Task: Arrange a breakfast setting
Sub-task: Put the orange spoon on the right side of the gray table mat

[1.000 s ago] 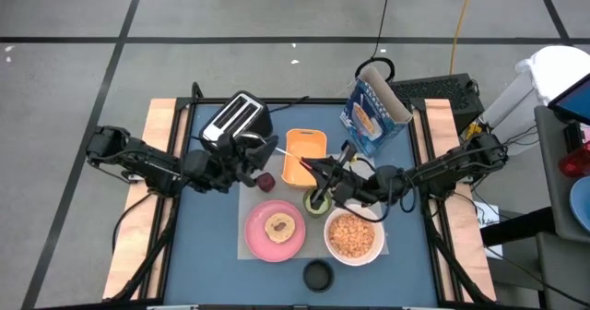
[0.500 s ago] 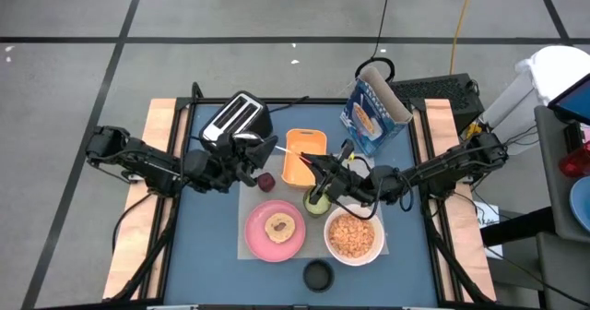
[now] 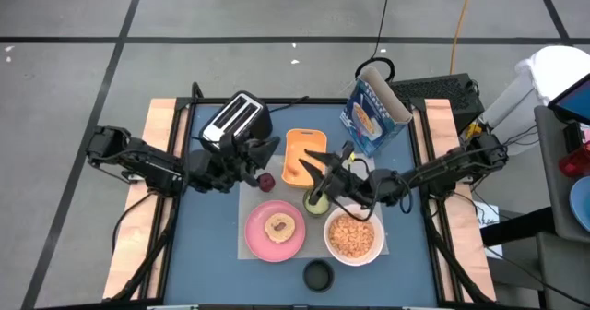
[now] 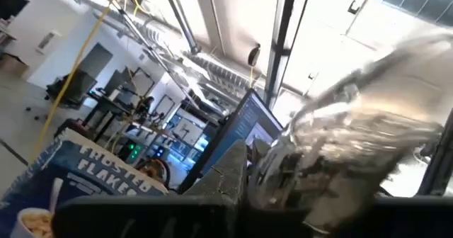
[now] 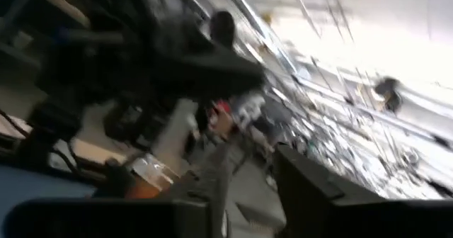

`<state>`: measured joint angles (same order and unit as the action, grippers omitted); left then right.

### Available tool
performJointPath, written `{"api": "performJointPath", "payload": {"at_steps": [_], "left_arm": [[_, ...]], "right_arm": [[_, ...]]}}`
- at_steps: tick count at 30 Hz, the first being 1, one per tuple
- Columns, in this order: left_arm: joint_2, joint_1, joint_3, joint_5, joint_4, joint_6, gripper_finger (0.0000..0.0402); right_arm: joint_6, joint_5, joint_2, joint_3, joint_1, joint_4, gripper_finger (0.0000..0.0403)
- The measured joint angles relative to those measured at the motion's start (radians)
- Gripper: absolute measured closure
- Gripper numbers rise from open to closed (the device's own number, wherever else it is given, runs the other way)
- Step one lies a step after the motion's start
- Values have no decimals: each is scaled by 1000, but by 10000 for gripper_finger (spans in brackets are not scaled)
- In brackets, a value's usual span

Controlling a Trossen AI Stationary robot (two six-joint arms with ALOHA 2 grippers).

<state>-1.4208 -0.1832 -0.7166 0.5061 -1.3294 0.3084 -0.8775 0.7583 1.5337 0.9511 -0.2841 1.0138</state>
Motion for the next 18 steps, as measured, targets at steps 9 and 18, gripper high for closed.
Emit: {"api": "performJointPath", "payload": {"at_steps": [9,18], "left_arm": [[0,0,0,-4,6,-9,372],[1,0,0,0,49,-9,391]], "right_arm": [[123,243,-7,0,-35,-33,210],[331,177,-10,0,-57,-71,217]]}}
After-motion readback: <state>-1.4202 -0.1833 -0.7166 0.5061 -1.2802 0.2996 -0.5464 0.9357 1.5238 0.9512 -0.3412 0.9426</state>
